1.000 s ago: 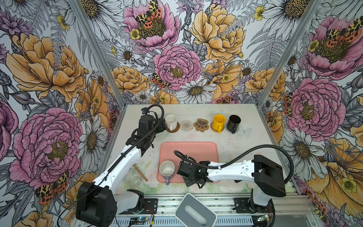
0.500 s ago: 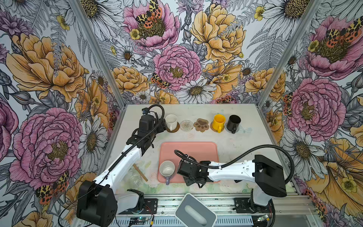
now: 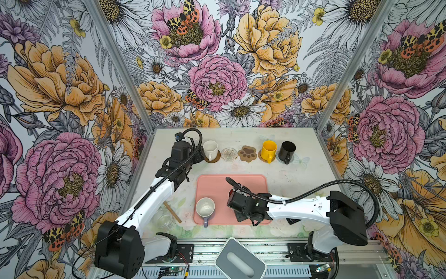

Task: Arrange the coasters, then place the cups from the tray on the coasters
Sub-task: 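Lift the red-lined mug with the right gripper toward the paw-print coaster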

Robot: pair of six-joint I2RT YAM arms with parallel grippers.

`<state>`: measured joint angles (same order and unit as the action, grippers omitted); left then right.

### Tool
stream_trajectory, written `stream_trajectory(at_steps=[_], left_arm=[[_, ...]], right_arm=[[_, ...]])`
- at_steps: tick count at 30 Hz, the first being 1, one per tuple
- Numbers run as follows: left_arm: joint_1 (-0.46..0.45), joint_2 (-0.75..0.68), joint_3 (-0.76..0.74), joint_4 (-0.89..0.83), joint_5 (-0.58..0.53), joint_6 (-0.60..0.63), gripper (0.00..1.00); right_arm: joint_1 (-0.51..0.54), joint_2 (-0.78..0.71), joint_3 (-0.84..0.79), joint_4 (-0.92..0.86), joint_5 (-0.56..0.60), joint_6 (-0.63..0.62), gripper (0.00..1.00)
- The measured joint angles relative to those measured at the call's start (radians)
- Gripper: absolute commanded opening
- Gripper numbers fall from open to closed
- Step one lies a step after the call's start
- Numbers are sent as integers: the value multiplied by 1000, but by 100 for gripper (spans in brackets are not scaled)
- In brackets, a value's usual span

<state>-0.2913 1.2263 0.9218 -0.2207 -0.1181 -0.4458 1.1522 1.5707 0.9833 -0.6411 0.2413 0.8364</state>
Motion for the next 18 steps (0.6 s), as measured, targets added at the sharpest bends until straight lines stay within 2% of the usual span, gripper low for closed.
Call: stream_trajectory(at_steps=[9, 18], left_arm=[[0, 5, 0, 0, 0, 0, 79], [0, 29, 6, 0, 2, 0, 79]], right_arm=[[-86, -92, -8, -6, 67, -61, 0], [-198, -95, 19, -15, 129, -167, 0]])
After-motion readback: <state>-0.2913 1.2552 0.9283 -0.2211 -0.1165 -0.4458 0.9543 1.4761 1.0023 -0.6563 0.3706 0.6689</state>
